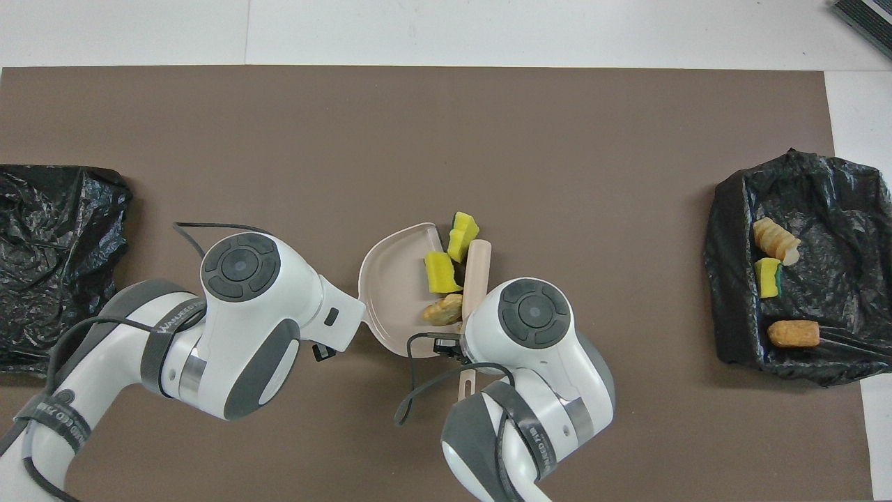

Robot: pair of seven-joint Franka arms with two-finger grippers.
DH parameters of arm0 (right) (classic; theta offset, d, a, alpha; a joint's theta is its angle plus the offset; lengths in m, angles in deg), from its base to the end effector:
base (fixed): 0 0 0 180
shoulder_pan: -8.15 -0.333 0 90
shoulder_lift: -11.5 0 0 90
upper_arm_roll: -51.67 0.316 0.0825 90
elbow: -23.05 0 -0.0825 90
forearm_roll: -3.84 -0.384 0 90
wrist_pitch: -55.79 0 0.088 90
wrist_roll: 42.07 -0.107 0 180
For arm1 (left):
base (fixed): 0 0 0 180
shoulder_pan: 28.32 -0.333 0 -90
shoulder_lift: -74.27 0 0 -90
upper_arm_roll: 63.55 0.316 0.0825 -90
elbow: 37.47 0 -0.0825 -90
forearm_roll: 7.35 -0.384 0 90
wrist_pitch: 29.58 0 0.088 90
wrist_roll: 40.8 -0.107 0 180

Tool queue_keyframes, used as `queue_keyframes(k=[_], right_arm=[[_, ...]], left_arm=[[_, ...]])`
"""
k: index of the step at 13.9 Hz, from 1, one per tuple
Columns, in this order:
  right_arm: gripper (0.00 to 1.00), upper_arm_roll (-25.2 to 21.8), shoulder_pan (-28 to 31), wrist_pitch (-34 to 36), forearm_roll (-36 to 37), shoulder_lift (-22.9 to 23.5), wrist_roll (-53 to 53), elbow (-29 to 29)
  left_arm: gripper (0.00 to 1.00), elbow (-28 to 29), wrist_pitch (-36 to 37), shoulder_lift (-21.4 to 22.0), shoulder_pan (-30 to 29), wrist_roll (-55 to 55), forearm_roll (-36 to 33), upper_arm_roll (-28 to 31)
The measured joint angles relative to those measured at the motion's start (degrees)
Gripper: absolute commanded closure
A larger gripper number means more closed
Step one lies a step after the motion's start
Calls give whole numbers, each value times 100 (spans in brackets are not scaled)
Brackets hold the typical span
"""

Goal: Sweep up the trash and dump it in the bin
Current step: 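Sweep the sponges and chunks into the dustpan with the right gripper's brush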

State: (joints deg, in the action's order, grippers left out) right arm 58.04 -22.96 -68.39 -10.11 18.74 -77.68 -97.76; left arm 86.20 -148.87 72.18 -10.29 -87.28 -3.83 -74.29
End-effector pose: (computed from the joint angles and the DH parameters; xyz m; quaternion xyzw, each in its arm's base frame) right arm 0.4361 0.3453 0.3531 -0.9923 0.0556 0.0896 0.0644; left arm 0.4625 -0.2571 0.3725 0.8003 -0.5962 -0.0510 0.0376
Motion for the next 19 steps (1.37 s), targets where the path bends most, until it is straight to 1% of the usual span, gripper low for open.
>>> queue_keyframes(k=[2, 4, 7, 11, 13, 14, 17, 19], right_arm=[[100, 20, -97, 0, -362, 11, 436, 94], [100, 20, -89, 80, -543, 3, 705, 243], [100, -45, 8, 620, -553, -156, 802, 460], [100, -91, 495, 1479, -506, -679, 891, 528], [100, -98, 671, 1853, -88, -840, 973, 503], [100, -98, 727, 1892, 202, -884, 1151, 432], [100, -102, 1070, 1843, 638, -928, 2363, 46], [100, -110, 1192, 1544, 938, -893, 2828, -240]], left_arm=[[100, 1, -4, 0, 1, 2, 0, 0], [100, 1, -7, 0, 3, 5, 0, 0], [100, 16, -7, 3, 13, 146, 6, 0], [100, 107, -7, 21, 29, 441, 231, 0], [100, 116, -7, 33, 38, 499, 248, 0], [100, 117, -7, 37, 42, 516, 249, 0], [100, 120, -7, 40, 49, 583, 255, -1], [100, 122, -7, 40, 50, 600, 259, -1]])
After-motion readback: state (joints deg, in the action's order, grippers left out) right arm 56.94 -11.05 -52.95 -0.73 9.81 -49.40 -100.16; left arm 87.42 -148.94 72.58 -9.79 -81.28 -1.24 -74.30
